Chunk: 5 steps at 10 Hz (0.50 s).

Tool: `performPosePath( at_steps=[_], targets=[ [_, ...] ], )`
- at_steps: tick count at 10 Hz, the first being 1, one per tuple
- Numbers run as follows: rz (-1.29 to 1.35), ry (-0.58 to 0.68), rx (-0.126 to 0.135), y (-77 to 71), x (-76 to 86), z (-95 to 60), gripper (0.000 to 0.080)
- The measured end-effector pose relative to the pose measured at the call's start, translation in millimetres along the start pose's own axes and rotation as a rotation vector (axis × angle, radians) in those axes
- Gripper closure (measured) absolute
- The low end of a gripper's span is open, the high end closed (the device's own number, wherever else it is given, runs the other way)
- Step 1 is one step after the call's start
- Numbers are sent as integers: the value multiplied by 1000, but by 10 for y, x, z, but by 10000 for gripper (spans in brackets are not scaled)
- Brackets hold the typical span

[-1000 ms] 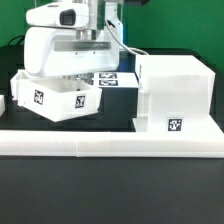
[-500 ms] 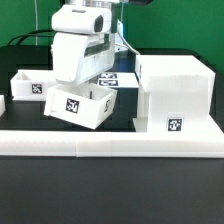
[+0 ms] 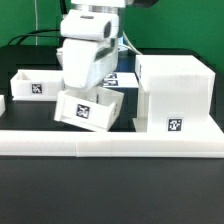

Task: Assemble drawer

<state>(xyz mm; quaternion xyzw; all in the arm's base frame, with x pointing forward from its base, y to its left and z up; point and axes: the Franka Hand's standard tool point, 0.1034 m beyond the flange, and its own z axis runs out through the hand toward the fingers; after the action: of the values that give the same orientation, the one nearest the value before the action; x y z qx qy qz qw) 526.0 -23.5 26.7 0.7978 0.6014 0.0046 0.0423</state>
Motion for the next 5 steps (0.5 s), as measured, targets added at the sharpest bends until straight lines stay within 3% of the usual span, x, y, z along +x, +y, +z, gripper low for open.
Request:
performPosePath(
  at_steps=[2, 5],
  targets=[
    [-16, -7, 22, -4, 45, -4, 758],
    [-13, -8, 26, -14, 33, 11, 758]
  ],
)
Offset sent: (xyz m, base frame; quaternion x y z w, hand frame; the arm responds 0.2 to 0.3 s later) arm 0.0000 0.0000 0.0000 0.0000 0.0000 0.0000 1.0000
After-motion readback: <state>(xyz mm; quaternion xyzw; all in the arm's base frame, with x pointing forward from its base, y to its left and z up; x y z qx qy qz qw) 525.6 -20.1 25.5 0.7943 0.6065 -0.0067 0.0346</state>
